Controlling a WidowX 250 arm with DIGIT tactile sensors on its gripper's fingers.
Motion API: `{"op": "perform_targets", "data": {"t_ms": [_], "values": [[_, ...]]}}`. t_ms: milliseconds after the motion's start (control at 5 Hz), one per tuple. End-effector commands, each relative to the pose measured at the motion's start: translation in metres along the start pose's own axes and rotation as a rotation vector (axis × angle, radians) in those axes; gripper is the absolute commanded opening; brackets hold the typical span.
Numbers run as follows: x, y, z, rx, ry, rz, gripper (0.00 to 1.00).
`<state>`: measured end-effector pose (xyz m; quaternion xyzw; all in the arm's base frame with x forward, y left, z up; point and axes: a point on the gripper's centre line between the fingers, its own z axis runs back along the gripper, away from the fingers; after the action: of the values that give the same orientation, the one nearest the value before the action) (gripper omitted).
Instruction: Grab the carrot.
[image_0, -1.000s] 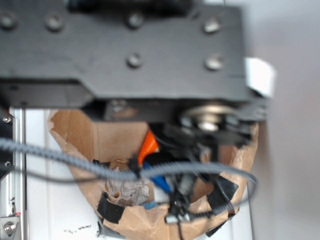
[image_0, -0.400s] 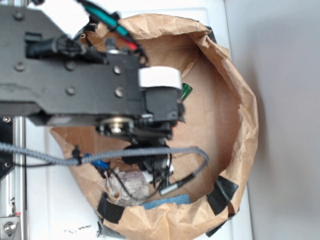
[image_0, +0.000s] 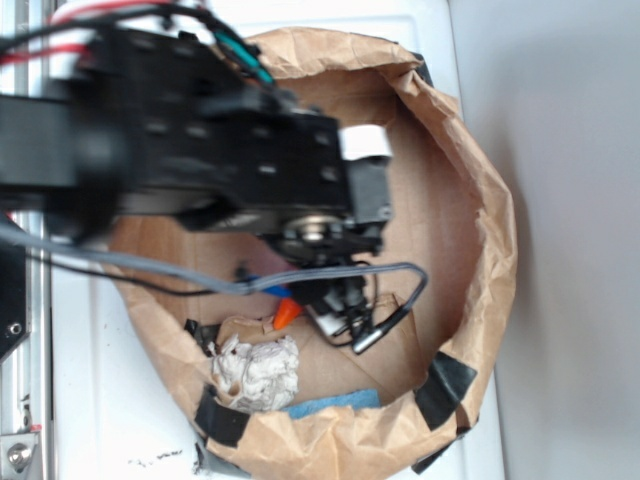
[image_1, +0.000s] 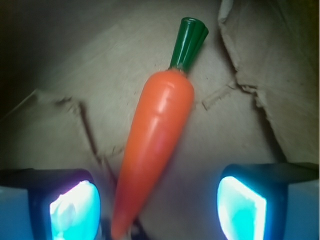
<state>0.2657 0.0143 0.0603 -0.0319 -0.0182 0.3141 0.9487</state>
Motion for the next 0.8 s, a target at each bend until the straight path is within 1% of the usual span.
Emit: {"op": "perform_targets", "data": {"t_ms": [0,200,400,600], "values": [[0.0,-0.014,-0.022,0.023,-0.077,0.001,1.0],[-0.011,-0.01,-0.036,0.04,-0.113,-0.034,1.0],[-0.011,-0.008,-0.041,0.036,-0.116,-0.014,0.0],[-0.01,-0.003,-0.047,0.045,-0.145,-0.014,0.0]]}}
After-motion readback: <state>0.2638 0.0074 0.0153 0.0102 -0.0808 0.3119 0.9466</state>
